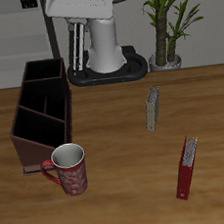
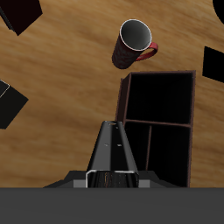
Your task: Place the striped book into the right desk caddy's front compartment
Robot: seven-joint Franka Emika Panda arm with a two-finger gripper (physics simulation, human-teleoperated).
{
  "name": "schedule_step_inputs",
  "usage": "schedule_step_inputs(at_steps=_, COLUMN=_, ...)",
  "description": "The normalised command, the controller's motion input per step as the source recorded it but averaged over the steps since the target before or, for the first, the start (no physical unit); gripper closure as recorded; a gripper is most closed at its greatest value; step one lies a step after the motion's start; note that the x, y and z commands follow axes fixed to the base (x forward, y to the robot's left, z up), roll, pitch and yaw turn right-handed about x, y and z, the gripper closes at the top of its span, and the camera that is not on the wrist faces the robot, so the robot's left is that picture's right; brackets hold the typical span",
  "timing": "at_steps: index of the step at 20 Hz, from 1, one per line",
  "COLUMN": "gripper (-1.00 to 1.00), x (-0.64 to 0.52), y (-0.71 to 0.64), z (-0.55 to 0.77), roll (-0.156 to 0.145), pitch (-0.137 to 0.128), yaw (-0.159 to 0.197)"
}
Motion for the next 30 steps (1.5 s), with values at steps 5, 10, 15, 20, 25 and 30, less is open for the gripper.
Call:
schedule_step_inputs(at_steps=5, gripper=1.0, x=0.02, y=-0.19, z=0.07, roll=-0.039, pitch=0.008, yaw=-0.033)
schedule_step_inputs(at_steps=10, gripper=1.0, x=0.05, y=-0.2, z=0.02, roll=-0.019, pitch=-0.001, yaw=-0.028)
schedule_step_inputs(at_steps=15, gripper=1.0, x=0.02, y=-0.16, z=0.06, roll=-0.003, pitch=0.001, yaw=-0.053)
schedule_step_inputs(at_steps=20, gripper=1.0, x=0.03, y=-0.2, z=0.1, roll=-0.02, pitch=-0.018, yaw=-0.024)
schedule_step_inputs(at_steps=25, gripper=1.0, x=0.08, y=-0.17, z=0.13, roll=-0.024, pitch=-0.01, yaw=-0.026)
schedule_step_inputs(at_steps=30, gripper=1.0, x=0.08, y=-0.03, z=0.0, roll=-0.016, pitch=0.006, yaw=-0.019)
